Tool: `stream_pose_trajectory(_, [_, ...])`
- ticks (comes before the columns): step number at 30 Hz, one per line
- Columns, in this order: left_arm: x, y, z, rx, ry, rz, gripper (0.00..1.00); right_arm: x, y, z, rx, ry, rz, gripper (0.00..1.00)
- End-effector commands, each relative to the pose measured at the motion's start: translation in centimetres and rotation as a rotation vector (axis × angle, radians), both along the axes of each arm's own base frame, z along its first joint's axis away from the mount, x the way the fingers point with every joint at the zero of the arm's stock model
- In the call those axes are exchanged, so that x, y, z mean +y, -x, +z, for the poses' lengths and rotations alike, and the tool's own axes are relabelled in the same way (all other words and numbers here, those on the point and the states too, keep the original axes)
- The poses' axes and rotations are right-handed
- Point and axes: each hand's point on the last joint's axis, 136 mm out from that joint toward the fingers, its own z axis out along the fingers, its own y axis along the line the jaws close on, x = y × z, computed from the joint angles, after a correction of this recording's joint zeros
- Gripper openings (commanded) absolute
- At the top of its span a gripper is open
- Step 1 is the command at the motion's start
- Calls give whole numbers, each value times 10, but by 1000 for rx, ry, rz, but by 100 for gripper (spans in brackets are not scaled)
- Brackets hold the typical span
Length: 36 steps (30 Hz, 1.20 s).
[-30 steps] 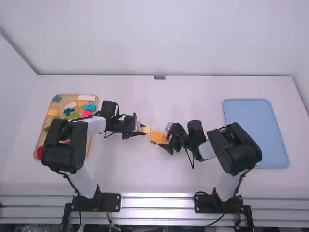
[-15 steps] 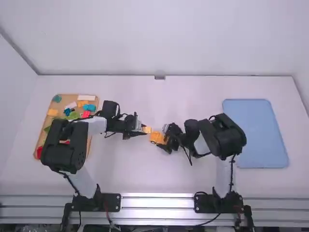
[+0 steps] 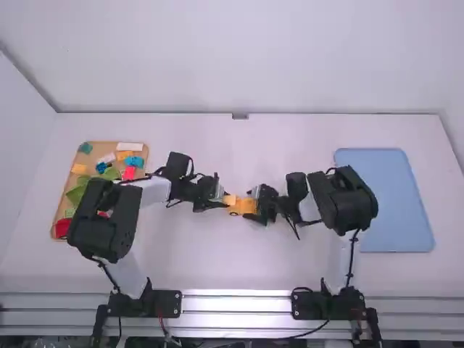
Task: Assemble lego blocks to make yellow taxi
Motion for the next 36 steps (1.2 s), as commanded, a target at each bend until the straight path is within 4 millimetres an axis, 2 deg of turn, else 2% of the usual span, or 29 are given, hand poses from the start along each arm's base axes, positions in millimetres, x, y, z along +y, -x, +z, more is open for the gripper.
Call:
stream_pose_trajectory(1, [-2, -7, 5, 26, -7, 41, 15, 1, -1, 1, -36, -22, 72, 84])
stream_pose_trajectory(10, [-5, -4, 5, 40, -4, 35, 16, 11, -5, 2, -94, 10, 159, 87])
stream_pose_trajectory(20, [-4, -2, 0, 50, 7, 58, 19, 5, -10, 4, -120, 0, 160, 80])
stream_pose_trajectory(26, [-11, -1, 1, 40, 9, 45, 20, 9, -6, 4, -117, 0, 173, 82])
stream_pose_trajectory(30, [-16, 4, -3, 61, -14, 44, 15, 12, -4, 1, -142, 21, 188, 82])
stream_pose_trajectory(36, [-7, -4, -12, 109, -68, 130, 15, 13, 4, -3, -125, 30, 210, 79])
